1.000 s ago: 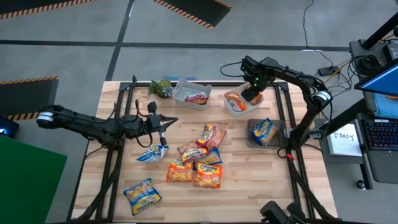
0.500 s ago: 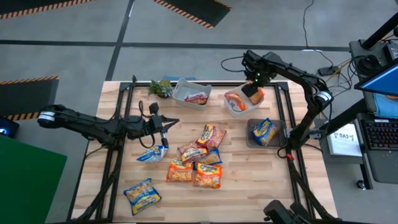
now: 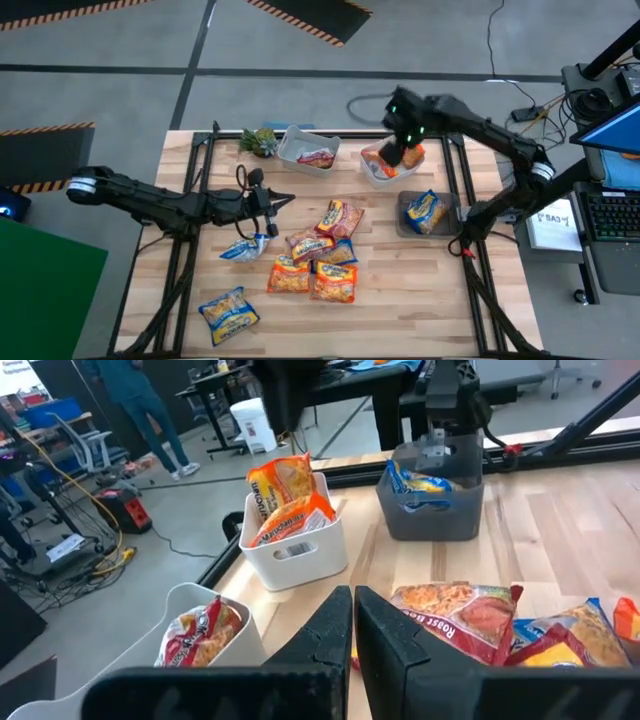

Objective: Sort Maruchan noodles
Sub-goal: Put the red noodle pack into the gray bin

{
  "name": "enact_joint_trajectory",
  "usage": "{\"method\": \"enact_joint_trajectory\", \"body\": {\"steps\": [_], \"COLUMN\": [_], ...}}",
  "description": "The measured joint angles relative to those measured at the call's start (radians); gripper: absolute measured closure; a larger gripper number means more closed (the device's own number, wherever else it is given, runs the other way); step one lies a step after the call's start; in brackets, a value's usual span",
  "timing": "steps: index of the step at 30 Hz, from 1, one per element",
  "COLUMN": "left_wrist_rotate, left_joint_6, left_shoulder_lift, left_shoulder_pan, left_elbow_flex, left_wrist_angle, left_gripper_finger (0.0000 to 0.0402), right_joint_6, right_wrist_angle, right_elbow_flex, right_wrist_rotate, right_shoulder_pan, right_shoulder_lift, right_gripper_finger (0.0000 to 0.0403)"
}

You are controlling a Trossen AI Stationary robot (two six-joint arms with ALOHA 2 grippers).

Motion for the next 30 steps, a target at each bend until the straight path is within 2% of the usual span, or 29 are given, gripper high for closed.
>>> {"method": "enact_joint_trajectory", "body": {"steps": [3,8,13,17,23,30], "left_wrist_rotate": [0.000,0.002,0.003,0.003,0.004,0.007], "left_joint_6": [-0.009,-0.025,-0.035,-0.035,-0.035,-0.036], "left_shoulder_lift": [0.014,0.025,0.025,0.025,0.026,0.031], "left_shoulder_pan": [0.000,0.000,0.000,0.000,0.000,0.000], "left_elbow_flex": [0.006,0.008,0.007,0.007,0.007,0.007], "left_wrist_angle": [-0.002,0.000,-0.001,-0.001,0.001,0.007], "left_gripper_finger": [0.0402,0.0402,0.0402,0.0402,0.0402,0.0402], "right_joint_6": [-0.026,-0.079,-0.095,-0.078,-0.083,-0.113], "right_wrist_angle": [0.084,0.318,0.603,0.781,0.820,0.957], "right_elbow_flex": [-0.068,-0.232,-0.423,-0.554,-0.638,-0.647], "right_wrist_rotate": [-0.002,-0.001,0.014,0.091,0.280,0.339], "right_shoulder_pan": [0.145,0.385,0.557,0.638,0.703,0.706], "right_shoulder_lift": [-0.044,-0.097,-0.109,-0.074,0.007,0.136], "right_gripper_finger": [0.0181,0.0181,0.0181,0.0181,0.0181,0.0181]}}
